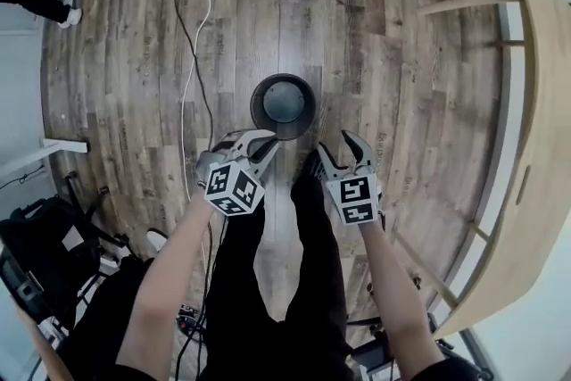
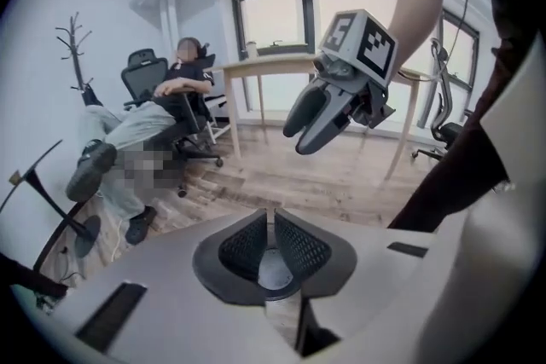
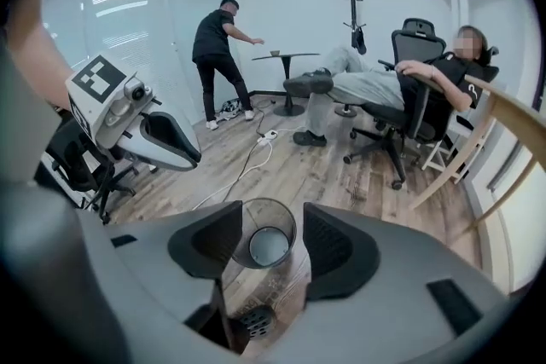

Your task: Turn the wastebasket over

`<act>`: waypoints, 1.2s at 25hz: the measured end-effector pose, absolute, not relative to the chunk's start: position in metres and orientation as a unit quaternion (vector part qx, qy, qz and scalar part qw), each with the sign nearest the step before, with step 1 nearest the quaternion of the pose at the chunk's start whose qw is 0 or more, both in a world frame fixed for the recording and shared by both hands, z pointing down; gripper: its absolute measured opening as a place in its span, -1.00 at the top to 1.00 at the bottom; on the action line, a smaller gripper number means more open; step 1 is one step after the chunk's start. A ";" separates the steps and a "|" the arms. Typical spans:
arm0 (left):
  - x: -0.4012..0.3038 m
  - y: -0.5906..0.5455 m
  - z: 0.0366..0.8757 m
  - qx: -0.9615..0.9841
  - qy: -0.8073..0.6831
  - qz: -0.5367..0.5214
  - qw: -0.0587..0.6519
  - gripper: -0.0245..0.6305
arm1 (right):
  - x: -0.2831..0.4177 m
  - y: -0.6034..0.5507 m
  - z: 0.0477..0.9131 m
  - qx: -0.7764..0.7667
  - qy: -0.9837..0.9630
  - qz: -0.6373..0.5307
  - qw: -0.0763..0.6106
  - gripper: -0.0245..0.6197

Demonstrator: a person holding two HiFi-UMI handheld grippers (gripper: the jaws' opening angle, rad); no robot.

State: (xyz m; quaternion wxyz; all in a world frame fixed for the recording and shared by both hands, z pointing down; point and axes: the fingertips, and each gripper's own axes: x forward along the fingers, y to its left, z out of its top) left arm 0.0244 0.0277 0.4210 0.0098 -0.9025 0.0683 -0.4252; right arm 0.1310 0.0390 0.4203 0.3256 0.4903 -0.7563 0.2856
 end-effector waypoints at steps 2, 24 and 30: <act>0.022 0.016 0.375 -0.907 0.102 -0.408 0.009 0.81 | 0.129 0.031 0.381 0.489 -0.765 0.267 0.323 0.20; -0.007 -0.029 0.014 -0.933 0.299 -0.199 0.027 0.85 | 0.101 -0.010 0.034 0.509 -0.832 0.083 0.206 0.72; -0.014 -0.045 -0.027 -0.933 0.320 -0.160 0.032 0.85 | 0.093 -0.029 -0.021 0.512 -0.844 0.055 0.153 0.80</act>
